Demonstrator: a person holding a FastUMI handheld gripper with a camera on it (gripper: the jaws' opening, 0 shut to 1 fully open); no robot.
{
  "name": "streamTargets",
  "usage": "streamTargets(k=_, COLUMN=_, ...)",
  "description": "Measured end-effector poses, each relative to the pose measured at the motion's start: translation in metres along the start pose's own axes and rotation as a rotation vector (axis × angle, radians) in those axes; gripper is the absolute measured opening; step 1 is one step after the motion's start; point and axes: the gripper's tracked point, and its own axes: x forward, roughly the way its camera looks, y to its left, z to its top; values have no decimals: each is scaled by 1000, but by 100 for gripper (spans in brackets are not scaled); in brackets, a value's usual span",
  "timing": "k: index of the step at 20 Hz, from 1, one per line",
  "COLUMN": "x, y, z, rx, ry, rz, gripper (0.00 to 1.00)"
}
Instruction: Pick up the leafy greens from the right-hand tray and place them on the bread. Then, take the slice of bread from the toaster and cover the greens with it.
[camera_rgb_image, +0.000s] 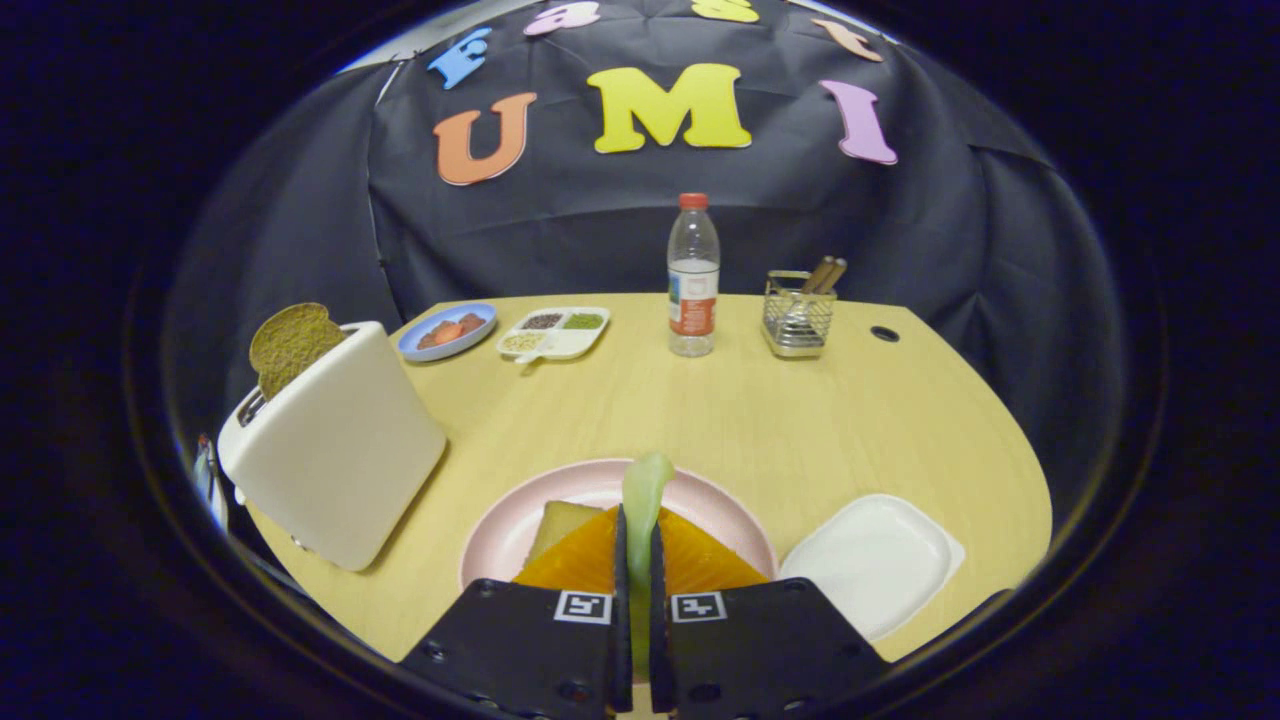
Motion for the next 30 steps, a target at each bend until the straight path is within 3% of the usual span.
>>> streamTargets(k=5, x=36, y=18, z=-16, rx=7, ry=63, rz=-24, gripper=7)
streamTargets(k=6, x=40, y=19, z=-19, rx=8, ry=72, rz=-24, gripper=18)
streamTargets(k=11, x=39, y=18, z=-19, rx=2, ry=63, rz=-43, gripper=41)
streamTargets(k=14, x=27, y=18, z=-14, rx=-11, ry=47, rz=-55, gripper=85)
streamTargets(k=17, x=6, y=24, z=4, rx=-14, ry=16, rz=-52, gripper=87)
streamTargets(k=20, x=-27, y=42, z=35, rx=-39, ry=-34, rz=-43, gripper=96)
streamTargets(k=26, x=-88, y=118, z=104, rx=-97, ry=-137, rz=31, gripper=96)
streamTargets(k=30, x=-96, y=174, z=126, rx=-151, ry=-148, rz=56, gripper=96)
